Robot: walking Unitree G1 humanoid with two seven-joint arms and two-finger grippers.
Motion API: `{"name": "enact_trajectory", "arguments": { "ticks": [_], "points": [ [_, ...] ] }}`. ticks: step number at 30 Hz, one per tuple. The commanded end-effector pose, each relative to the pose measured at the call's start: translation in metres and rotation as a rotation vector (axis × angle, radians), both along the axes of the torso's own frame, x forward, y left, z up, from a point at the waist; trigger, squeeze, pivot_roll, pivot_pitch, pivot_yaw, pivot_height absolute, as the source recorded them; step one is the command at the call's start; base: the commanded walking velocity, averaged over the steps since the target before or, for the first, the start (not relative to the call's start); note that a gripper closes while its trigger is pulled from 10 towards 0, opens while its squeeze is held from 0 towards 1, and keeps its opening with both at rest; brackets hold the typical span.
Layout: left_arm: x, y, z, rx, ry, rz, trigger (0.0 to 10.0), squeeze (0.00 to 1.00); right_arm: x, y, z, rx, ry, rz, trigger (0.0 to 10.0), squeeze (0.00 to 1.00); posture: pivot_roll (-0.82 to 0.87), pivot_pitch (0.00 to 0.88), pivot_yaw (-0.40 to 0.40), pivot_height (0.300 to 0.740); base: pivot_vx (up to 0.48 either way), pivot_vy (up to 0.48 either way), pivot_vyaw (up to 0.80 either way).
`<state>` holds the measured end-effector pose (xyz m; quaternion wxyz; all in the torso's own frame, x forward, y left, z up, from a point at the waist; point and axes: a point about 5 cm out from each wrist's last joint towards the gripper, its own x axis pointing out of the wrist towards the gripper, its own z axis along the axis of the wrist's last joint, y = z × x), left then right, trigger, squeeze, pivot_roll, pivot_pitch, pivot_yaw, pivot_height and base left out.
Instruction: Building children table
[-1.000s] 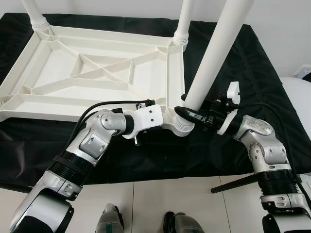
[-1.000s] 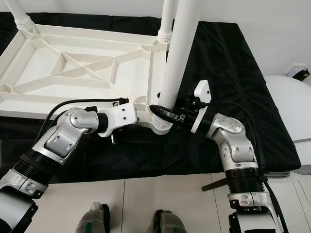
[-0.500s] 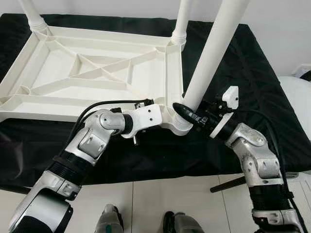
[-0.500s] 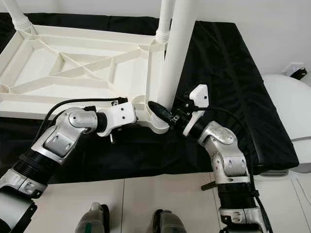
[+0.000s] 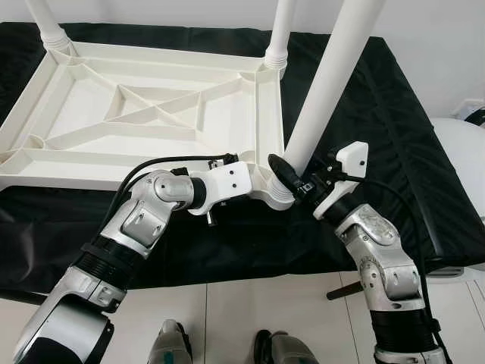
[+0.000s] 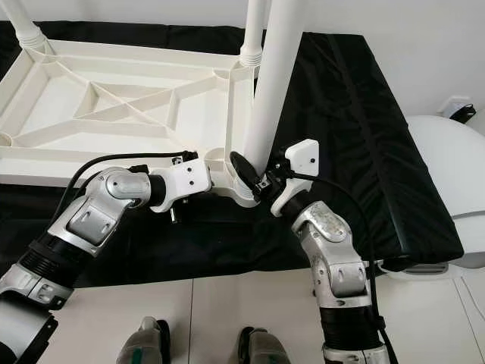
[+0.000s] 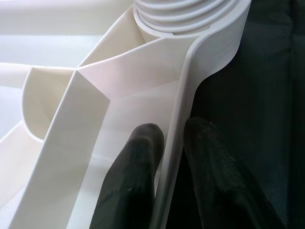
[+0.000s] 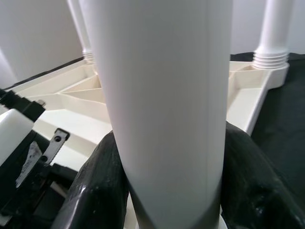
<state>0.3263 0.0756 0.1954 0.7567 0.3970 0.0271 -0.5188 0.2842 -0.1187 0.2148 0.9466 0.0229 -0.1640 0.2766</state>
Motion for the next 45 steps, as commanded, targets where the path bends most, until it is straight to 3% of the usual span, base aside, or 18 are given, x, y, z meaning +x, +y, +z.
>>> {"name": "enact_trajectory", "arguments": {
  "ticks": [1, 15, 21, 22, 24, 25, 40, 41, 45],
  "points": [
    [-0.005, -0.009, -0.005, 0.009, -0.006, -0.031, 10.0, 0.0, -0.001, 0.003, 0.001, 0.03, 0.005, -0.049, 10.0, 0.0, 0.06, 0.205, -0.037, 0.74, 0.0, 0.0, 0.0],
    [-0.005, -0.009, -0.006, 0.011, -0.007, -0.025, 10.0, 0.0, -0.002, 0.024, -0.01, 0.064, 0.054, -0.317, 10.0, 0.0, 0.07, 0.217, -0.039, 0.74, 0.0, 0.0, 0.0],
    [-0.004, -0.008, -0.006, 0.014, -0.006, -0.022, 10.0, 0.0, -0.003, 0.023, -0.012, 0.076, 0.067, -0.341, 10.0, 0.02, 0.07, 0.22, -0.037, 0.74, 0.0, 0.0, 0.0],
    [-0.004, -0.007, -0.006, 0.014, -0.006, -0.021, 10.0, 0.0, -0.003, 0.022, -0.012, 0.079, 0.071, -0.339, 10.0, 0.29, 0.07, 0.22, -0.037, 0.74, 0.0, 0.0, 0.0],
    [-0.004, -0.007, -0.006, 0.014, -0.006, -0.021, 10.0, 0.0, -0.003, 0.022, -0.012, 0.079, 0.071, -0.339, 10.0, 0.29, 0.07, 0.22, -0.037, 0.74, 0.0, 0.0, 0.0],
    [-0.004, -0.007, -0.006, 0.015, -0.006, -0.02, 10.0, 0.0, -0.002, 0.019, -0.012, 0.088, 0.08, -0.349, 10.0, 1.0, 0.07, 0.221, -0.036, 0.74, 0.0, 0.0, 0.0],
    [-0.002, -0.006, -0.007, 0.022, -0.013, -0.012, 10.0, 0.0, -0.019, 0.005, -0.011, 0.089, 0.031, -0.346, 10.0, 0.97, 0.06, 0.224, -0.033, 0.74, 0.0, 0.0, 0.0],
    [-0.002, -0.006, -0.007, 0.023, -0.015, -0.011, 10.0, 0.0, -0.021, 0.004, -0.012, 0.083, 0.024, -0.346, 10.0, 0.0, 0.06, 0.224, -0.032, 0.74, 0.0, 0.0, 0.0],
    [-0.002, -0.006, -0.007, 0.024, -0.016, -0.011, 10.0, 0.0, -0.023, 0.003, -0.013, 0.079, 0.021, -0.346, 10.0, 0.0, 0.06, 0.224, -0.032, 0.74, 0.0, 0.0, 0.0]
  ]
}}
